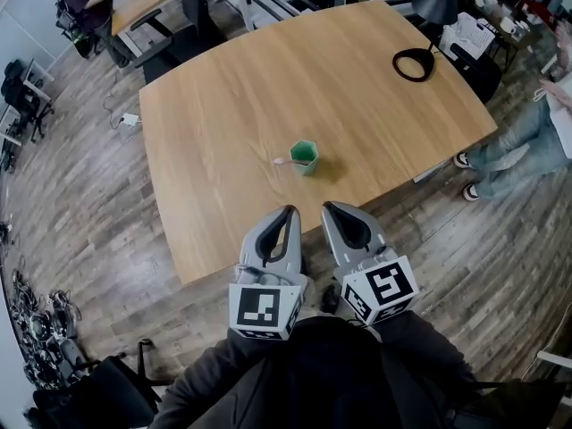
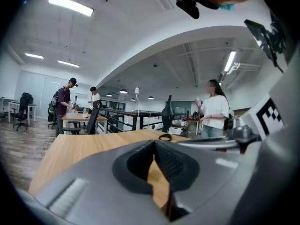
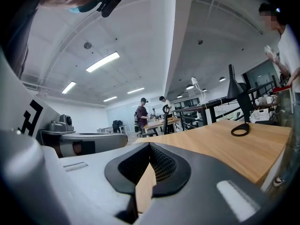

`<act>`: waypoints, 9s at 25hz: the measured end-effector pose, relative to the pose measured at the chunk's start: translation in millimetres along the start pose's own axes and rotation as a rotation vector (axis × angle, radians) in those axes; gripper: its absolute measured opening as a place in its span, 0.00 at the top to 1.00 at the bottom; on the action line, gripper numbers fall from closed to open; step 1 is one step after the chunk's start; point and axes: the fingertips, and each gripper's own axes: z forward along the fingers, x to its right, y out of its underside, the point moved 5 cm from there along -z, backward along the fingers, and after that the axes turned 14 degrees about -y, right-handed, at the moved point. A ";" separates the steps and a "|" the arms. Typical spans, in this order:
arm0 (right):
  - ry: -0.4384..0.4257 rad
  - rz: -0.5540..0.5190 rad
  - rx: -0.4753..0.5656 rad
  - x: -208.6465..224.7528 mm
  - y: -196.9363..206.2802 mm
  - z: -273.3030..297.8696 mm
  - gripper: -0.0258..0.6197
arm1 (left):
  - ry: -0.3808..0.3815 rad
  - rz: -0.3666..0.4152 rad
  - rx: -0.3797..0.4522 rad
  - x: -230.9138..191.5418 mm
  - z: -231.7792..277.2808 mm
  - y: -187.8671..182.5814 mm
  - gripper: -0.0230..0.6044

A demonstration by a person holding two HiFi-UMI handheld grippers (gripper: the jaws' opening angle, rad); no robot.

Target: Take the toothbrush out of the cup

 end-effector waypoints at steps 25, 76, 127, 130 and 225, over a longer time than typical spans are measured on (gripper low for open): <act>0.041 -0.083 -0.029 41.0 -36.4 125.8 0.96 | 0.016 -0.091 0.043 -90.7 106.4 -19.5 0.95; 0.046 -0.021 -0.223 72.5 58.7 125.9 0.84 | -0.042 -0.098 -0.188 -93.0 145.7 62.9 0.95; -0.001 -0.188 -0.428 111.9 51.7 203.3 0.74 | -0.107 -0.226 -0.245 -144.5 213.7 77.9 0.95; 0.002 -0.182 -0.427 112.4 52.6 203.1 0.77 | -0.101 -0.225 -0.242 -143.3 214.6 78.2 0.95; 0.250 -0.213 0.066 52.4 -57.4 53.1 0.92 | 0.169 -0.024 0.063 -48.3 107.8 -29.9 0.95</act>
